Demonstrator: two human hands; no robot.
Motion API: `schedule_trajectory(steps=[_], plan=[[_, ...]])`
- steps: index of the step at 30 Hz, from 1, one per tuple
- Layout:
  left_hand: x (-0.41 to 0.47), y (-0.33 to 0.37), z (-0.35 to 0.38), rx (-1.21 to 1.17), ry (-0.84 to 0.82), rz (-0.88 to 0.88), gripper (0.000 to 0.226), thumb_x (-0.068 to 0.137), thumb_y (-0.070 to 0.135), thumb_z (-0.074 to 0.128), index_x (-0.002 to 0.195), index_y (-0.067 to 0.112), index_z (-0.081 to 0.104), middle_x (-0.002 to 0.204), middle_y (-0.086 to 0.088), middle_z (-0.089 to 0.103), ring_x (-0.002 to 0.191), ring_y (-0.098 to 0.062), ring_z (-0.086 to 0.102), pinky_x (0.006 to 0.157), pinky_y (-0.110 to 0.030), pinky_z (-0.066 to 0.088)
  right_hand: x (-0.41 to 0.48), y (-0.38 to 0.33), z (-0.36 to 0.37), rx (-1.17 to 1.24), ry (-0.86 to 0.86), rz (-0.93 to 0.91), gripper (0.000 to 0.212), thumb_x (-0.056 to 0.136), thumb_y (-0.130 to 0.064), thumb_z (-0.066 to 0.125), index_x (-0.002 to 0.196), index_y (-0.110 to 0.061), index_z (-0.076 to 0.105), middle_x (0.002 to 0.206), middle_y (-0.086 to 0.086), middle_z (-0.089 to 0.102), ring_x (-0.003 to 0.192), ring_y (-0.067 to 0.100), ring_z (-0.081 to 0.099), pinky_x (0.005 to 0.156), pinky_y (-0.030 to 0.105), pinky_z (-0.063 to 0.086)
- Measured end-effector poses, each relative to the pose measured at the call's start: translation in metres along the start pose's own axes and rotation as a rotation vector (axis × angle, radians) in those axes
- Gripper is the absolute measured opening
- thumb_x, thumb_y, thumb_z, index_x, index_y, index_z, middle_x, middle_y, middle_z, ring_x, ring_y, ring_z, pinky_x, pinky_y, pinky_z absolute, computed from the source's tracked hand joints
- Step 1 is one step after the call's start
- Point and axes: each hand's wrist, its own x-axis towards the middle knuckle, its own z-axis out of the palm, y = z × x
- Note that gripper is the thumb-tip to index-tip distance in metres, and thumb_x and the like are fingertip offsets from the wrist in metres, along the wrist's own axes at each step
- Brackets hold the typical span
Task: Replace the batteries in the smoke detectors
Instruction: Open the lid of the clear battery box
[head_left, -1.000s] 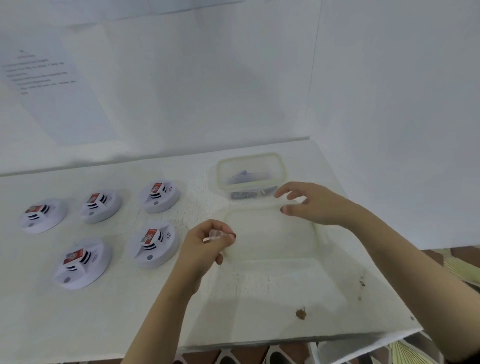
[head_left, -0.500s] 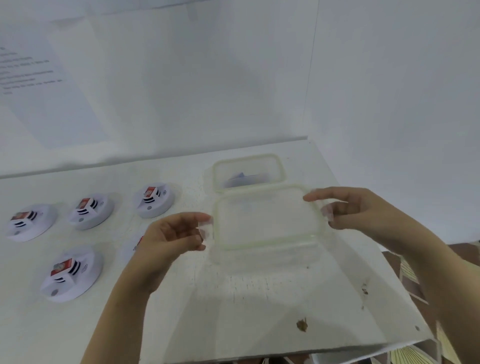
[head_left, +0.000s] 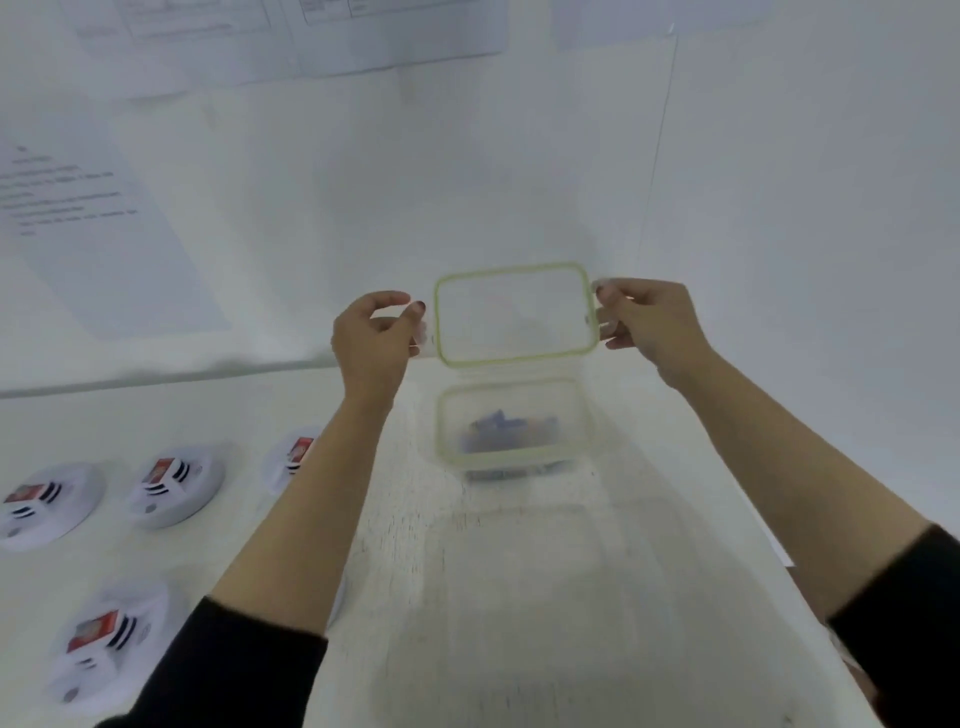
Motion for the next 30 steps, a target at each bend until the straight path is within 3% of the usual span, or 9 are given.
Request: schedule_trajectory(steps=[2,11,14,17,19,21,25,28,30], plan=[[0.02,-0.013,0.014,0.032,0.008,-0.049,0.009,0.085,0.012,0.07,0.093,0.008,0.069,0.058,0.0,0.065,0.049,-0.006,0.062,0.052,-0.024,0.054,0.025,0.014,0.009,-0.034,0.045,0.059,0.012,0.091,-0.014,0.059,0.094,-0.008,0.069,0.057,-0.002,0.065,0.04,0.004,0.057,0.045,0.018,0.048],[0.054,-0.076,0.039,0.18,-0.161,-0.331,0.013,0.086,0.0,0.065,0.098,-0.001,0.067,0.067,-0.006,0.064,0.039,-0.003,0.057,0.043,-0.014,0.05,0.069,0.075,0.025,-0.218,-0.037,0.294,0.018,0.091,-0.012,0.059,0.102,0.001,0.065,0.075,0.008,0.064,0.04,0.004,0.057,0.044,0.014,0.049],[0.051,-0.091,0.037,0.23,-0.227,-0.429,0.017,0.083,-0.003,0.067,0.099,-0.004,0.068,0.064,-0.01,0.062,0.039,-0.006,0.058,0.043,-0.015,0.05,0.062,0.084,0.025,-0.3,-0.061,0.282,0.022,0.088,-0.011,0.063,0.104,0.004,0.066,0.088,0.016,0.067,0.058,0.012,0.06,0.05,0.009,0.049],[0.046,-0.098,0.031,0.229,-0.261,-0.483,0.022,0.082,-0.002,0.068,0.104,-0.004,0.068,0.064,-0.01,0.061,0.049,-0.013,0.059,0.047,-0.017,0.051,0.051,0.088,0.023,-0.483,-0.101,0.231,0.037,0.089,-0.019,0.062,0.123,-0.005,0.059,0.114,0.012,0.064,0.096,0.02,0.062,0.078,0.014,0.044],[0.041,-0.095,0.024,0.223,-0.256,-0.477,0.026,0.086,0.007,0.068,0.111,0.0,0.066,0.071,-0.007,0.061,0.06,-0.017,0.057,0.056,-0.023,0.052,0.041,0.084,0.019,-0.549,-0.076,0.142,0.037,0.092,-0.023,0.057,0.127,-0.01,0.056,0.124,0.009,0.059,0.103,0.018,0.058,0.084,0.014,0.037],[0.031,-0.083,0.014,0.242,-0.256,-0.45,0.031,0.091,0.018,0.064,0.118,0.005,0.063,0.082,-0.002,0.063,0.068,-0.018,0.06,0.062,-0.026,0.052,0.028,0.076,0.016,-0.551,-0.049,0.078,0.032,0.094,-0.024,0.053,0.124,-0.014,0.058,0.115,0.005,0.063,0.09,0.013,0.057,0.075,0.008,0.036],[-0.004,-0.051,-0.014,0.289,-0.491,-0.513,0.039,0.094,0.035,0.059,0.128,0.024,0.046,0.105,-0.003,0.062,0.083,-0.02,0.066,0.058,-0.024,0.053,-0.011,0.057,0.007,-0.328,-0.168,0.184,0.031,0.092,-0.036,0.055,0.121,-0.026,0.058,0.096,0.001,0.068,0.079,0.014,0.067,0.078,0.028,0.053],[-0.031,-0.038,-0.027,0.192,-0.648,-0.589,0.049,0.089,0.022,0.066,0.129,0.03,0.04,0.11,-0.007,0.065,0.092,-0.021,0.067,0.06,-0.024,0.056,-0.041,0.052,0.002,-0.242,-0.297,0.25,0.039,0.086,-0.035,0.064,0.123,-0.04,0.054,0.095,0.002,0.072,0.086,0.016,0.069,0.078,0.029,0.056],[-0.043,-0.037,-0.028,0.147,-0.62,-0.537,0.054,0.087,0.008,0.067,0.131,0.028,0.044,0.106,-0.009,0.069,0.091,-0.02,0.068,0.064,-0.026,0.057,-0.053,0.051,0.002,-0.194,-0.318,0.258,0.043,0.085,-0.027,0.067,0.124,-0.039,0.056,0.093,0.011,0.073,0.09,0.022,0.068,0.082,0.032,0.056]])
